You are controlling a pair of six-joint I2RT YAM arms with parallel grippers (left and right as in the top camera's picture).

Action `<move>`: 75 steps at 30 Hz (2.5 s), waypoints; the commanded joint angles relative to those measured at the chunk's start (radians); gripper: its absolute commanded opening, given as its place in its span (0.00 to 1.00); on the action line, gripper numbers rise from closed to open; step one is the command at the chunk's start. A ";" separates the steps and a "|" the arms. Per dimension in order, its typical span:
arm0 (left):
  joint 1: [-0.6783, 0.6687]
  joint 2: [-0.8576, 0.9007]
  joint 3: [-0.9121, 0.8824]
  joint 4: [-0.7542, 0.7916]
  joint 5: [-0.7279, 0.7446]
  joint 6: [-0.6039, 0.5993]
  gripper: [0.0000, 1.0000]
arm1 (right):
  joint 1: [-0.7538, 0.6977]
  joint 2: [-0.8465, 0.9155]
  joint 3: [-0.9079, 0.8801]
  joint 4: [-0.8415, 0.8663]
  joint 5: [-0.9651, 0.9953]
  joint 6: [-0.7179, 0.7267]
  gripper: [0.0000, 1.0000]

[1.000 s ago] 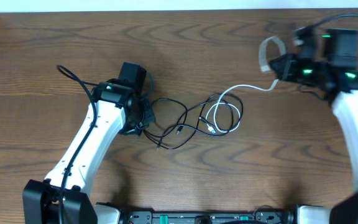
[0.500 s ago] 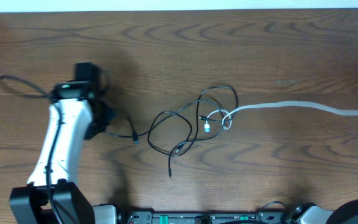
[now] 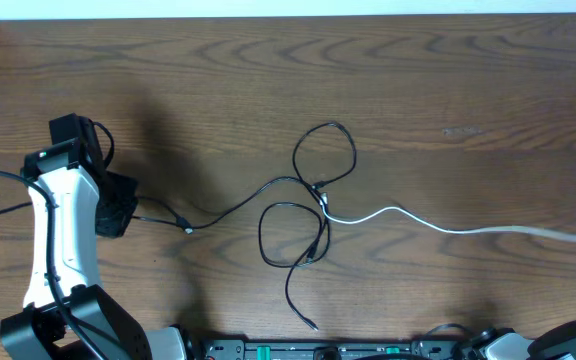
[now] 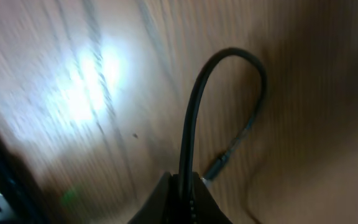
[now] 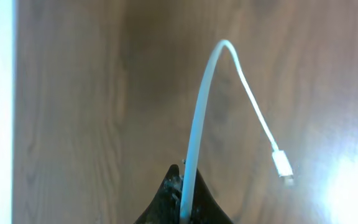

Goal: Untangle cables

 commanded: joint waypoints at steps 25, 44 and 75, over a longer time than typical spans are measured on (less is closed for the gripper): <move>-0.363 0.002 0.016 0.058 0.167 0.125 0.08 | 0.830 0.007 -0.150 -0.084 -0.281 -0.454 0.99; -0.363 0.002 0.016 0.057 0.167 0.125 0.07 | 1.224 0.011 -0.481 0.404 -0.248 -0.034 0.86; -0.363 0.002 0.015 0.045 0.167 0.125 0.07 | 1.399 0.074 -0.512 0.494 -0.063 0.267 0.01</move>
